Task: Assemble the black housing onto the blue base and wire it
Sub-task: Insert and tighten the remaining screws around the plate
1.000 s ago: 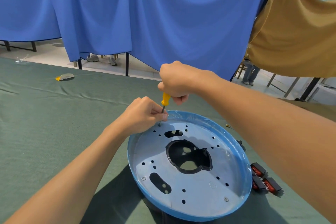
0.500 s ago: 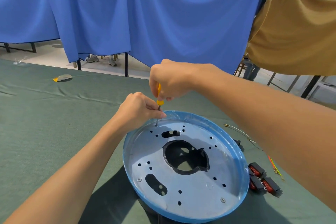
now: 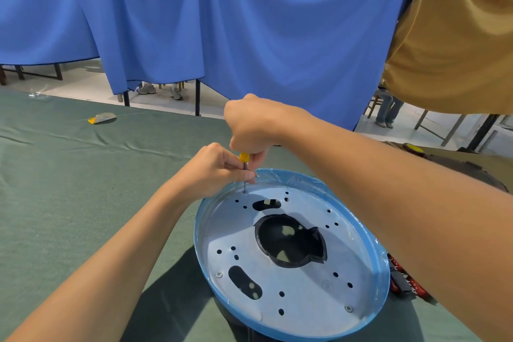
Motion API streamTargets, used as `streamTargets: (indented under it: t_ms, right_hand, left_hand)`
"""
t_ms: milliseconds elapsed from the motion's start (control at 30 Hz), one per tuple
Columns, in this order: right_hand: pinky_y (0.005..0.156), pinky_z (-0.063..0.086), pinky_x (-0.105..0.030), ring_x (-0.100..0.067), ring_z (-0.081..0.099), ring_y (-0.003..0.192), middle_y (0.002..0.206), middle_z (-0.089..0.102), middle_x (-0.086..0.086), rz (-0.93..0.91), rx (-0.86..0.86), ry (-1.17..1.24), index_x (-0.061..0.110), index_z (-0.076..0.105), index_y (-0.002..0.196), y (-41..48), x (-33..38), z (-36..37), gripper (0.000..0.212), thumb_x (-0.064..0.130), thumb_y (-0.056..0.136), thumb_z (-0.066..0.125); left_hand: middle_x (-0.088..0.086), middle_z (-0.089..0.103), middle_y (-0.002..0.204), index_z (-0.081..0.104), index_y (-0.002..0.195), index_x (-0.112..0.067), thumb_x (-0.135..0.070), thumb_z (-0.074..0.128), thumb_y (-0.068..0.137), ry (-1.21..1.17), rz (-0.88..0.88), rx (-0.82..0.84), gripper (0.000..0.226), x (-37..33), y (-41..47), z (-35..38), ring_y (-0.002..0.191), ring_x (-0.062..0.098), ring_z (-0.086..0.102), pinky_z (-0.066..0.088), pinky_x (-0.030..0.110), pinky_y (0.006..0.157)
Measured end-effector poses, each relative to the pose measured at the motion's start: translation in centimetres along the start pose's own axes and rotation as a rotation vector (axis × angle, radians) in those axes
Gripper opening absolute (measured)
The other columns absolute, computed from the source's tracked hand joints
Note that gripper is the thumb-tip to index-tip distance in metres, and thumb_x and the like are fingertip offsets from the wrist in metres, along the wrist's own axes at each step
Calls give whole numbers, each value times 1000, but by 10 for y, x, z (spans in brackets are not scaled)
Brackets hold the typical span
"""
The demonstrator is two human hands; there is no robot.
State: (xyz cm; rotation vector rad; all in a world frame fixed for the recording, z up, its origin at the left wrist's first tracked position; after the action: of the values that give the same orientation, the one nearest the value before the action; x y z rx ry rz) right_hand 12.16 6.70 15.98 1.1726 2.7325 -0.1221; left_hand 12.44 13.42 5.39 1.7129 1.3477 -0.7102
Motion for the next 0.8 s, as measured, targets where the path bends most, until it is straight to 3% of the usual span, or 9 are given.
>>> streamTargets:
  t_ms: [100,200,333,433,600,733,800]
  right_hand:
    - [42,32,-25,-14,45,49,61,48,-2,42,-4,7,13,41,66,0,-3,3,25,5,90,44]
    - [53,47,-24,-19,63,47,43,60,-3,81,59,67,11,48,68,-2,-14,8,27,14,94,47]
    - [61,55,-28,-14,66,49,44,63,4,13,161,-65,16,53,66,-9,-20,8,31,34,87,67]
    - [52,46,-28,-16,53,53,54,53,0,-94,118,-156,21,43,59,-11,-10,7,37,25,84,71]
    - [51,36,-28,-18,44,57,59,36,1,-188,88,-211,20,31,55,-14,-3,8,52,25,83,74]
    - [55,37,-31,-16,41,56,58,37,0,-203,107,-226,20,31,54,-15,-1,10,51,25,85,71]
    - [51,35,-29,-15,40,55,57,38,-1,-156,126,-190,17,32,56,-15,0,10,49,24,86,69]
  left_hand:
    - [-9,77,84,81,82,-20,-19,74,87,25,13,25,9,0,1,3,99,21,70,50,47,98]
    - [-15,76,84,80,80,-25,-19,73,88,11,25,41,12,0,1,6,92,7,71,52,38,93]
    - [-11,77,87,81,85,-23,-20,78,83,-34,22,24,5,2,2,8,94,9,71,54,35,94]
    - [-1,78,96,81,91,-21,-9,75,83,-220,-4,114,15,8,-2,5,95,10,72,54,22,87]
    - [13,75,105,76,103,-11,-8,59,94,-565,-98,-29,20,25,-5,-9,99,25,72,56,35,83]
    - [9,76,86,79,94,-14,-24,56,99,-531,-270,53,26,34,-10,17,66,15,70,53,22,56]
    - [9,72,88,73,107,-8,-32,60,95,-546,-406,1,30,42,-11,23,63,15,68,51,22,51]
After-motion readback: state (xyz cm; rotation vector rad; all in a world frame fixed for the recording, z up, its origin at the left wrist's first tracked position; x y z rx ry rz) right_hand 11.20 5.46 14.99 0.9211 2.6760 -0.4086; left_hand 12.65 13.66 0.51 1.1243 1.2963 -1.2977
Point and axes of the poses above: each hand's wrist, its own y-axis towards the middle knuckle, its own z-axis out of the palm, x = y × z, the point moved 6 cm from there along y, towards the middle knuckle
